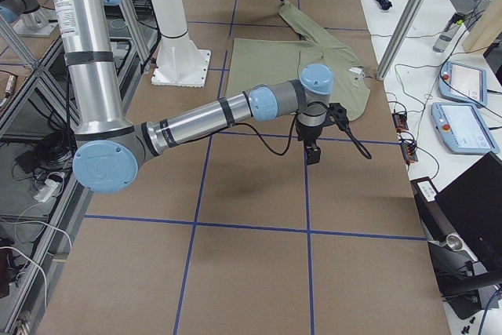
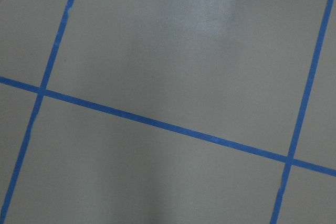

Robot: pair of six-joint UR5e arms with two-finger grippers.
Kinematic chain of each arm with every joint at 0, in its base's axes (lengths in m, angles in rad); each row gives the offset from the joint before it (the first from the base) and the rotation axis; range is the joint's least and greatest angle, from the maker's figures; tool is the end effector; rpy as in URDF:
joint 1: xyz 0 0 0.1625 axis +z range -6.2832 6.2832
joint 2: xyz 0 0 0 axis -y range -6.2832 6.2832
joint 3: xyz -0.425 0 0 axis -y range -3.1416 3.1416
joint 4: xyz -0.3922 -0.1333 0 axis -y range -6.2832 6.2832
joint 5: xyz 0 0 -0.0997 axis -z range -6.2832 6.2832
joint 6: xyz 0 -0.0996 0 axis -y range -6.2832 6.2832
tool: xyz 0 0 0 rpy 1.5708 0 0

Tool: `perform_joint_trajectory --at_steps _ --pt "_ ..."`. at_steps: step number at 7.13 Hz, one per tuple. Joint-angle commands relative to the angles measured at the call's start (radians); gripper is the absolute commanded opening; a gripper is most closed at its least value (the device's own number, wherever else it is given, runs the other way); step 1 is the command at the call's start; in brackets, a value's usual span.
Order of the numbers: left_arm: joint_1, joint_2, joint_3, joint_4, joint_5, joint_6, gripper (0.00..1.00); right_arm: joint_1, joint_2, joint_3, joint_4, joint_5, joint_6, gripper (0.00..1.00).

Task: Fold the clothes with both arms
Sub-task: 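Grasp the cuff of the sleeve nearest the left gripper, then carry the sleeve across the shirt body with the left gripper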

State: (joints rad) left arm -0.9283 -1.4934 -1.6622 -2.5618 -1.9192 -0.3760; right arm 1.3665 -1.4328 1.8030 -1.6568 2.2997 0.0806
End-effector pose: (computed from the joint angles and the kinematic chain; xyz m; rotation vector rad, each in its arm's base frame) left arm 0.2152 -0.4532 0.5468 0.7178 0.7680 0.4167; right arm -0.0441 -0.5430 0.4849 0.1662 -0.7564 -0.2210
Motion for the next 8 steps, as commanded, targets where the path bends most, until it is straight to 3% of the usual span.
perform_joint_trajectory --at_steps 1,2,5,8 --pt "-0.113 -0.211 -0.008 0.157 -0.098 -0.014 0.0 0.002 -0.018 0.002 0.0 0.0 -0.002 1.0" --pt "-0.121 -0.319 -0.008 0.273 -0.098 -0.027 0.0 0.002 -0.02 0.004 0.0 0.0 -0.002 1.0" --pt "-0.068 -0.656 0.025 0.499 -0.09 -0.411 0.0 0.011 -0.02 0.004 0.0 0.0 -0.002 1.0" --pt "0.095 -0.966 0.235 0.486 0.001 -0.671 0.0 0.016 -0.017 0.004 0.0 0.0 -0.001 1.0"
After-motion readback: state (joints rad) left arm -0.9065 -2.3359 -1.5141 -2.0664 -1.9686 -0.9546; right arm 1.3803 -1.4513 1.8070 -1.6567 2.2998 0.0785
